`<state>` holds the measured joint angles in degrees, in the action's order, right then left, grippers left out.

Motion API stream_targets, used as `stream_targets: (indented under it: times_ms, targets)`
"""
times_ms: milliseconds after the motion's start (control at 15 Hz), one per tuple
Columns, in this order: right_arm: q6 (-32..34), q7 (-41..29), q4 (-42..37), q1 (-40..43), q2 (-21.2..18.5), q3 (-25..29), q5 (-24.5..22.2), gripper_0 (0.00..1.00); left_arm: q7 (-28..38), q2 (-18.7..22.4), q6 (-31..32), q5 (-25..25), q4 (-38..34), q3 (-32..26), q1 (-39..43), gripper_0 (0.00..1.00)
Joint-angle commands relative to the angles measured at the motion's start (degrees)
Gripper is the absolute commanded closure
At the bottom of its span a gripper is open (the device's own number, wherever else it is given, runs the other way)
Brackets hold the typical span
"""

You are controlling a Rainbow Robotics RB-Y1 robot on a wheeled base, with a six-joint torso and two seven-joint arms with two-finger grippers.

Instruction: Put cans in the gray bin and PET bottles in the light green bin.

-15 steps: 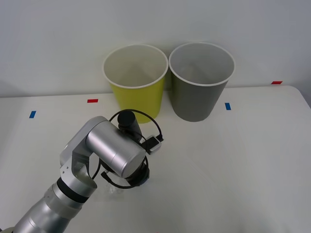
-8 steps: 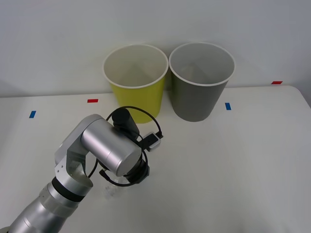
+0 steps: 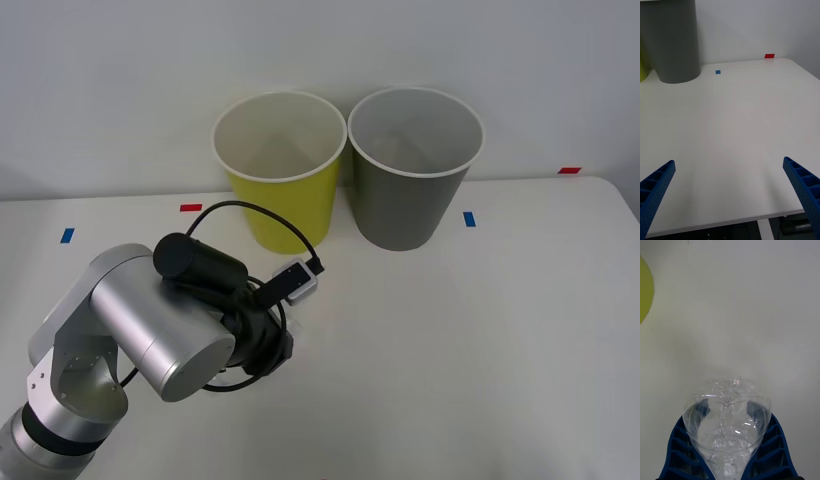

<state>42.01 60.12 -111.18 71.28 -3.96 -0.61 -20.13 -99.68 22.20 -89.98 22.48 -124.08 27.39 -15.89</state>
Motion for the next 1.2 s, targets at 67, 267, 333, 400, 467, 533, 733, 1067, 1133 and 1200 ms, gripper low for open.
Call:
stream_targets:
  times_ms: [67, 267, 333, 400, 467, 533, 733, 1067, 1133, 1200]
  targets:
    - [0.0, 0.0, 0.0, 0.0, 0.0, 0.0, 0.0, 0.0, -1.4, 1.35, 1.39, 2.39, -5.47, -4.19, 3.15, 1.0]
    - [0.0, 0.0, 0.0, 0.0, 0.0, 0.0, 0.0, 0.0, -6.41, 1.79, 1.48, 9.43, -10.92, -13.24, 5.87, 1.0]
    - [0.0, 0.0, 0.0, 0.0, 0.0, 0.0, 0.0, 0.0, -6.5, 1.62, 1.48, 10.13, -13.29, -15.44, 6.66, 1.0]
    - [0.0, 0.0, 0.0, 0.0, 0.0, 0.0, 0.0, 0.0, -6.23, 1.62, 1.39, 10.3, -15.58, -16.67, 7.1, 1.0]
    - [0.0, 0.0, 0.0, 0.0, 0.0, 0.0, 0.0, 0.0, -6.23, 1.79, 1.39, 10.83, -17.78, -18.43, 7.54, 1.0]
    - [0.0, 0.0, 0.0, 0.0, 0.0, 0.0, 0.0, 0.0, -6.23, 1.97, 1.39, 11.62, -19.89, -19.92, 7.72, 1.0]
    - [0.0, 0.0, 0.0, 0.0, 0.0, 0.0, 0.0, 0.0, -6.5, 1.97, 1.39, 21.55, -22.08, -28.36, 7.72, 1.0]
    - [0.0, 0.0, 0.0, 0.0, 0.0, 0.0, 0.0, 0.0, -8.34, 1.88, 1.39, 32.1, -22.08, -42.42, 5.96, 1.0]
    - [0.0, 0.0, 0.0, 0.0, 0.0, 0.0, 0.0, 0.0, -8.52, 1.88, 1.39, 33.33, -22.08, -45.14, 4.73, 1.0]
    - [0.0, 0.0, 0.0, 0.0, 0.0, 0.0, 0.0, 0.0, -8.52, 1.79, 1.39, 33.95, -22.08, -47.17, 3.76, 1.0]
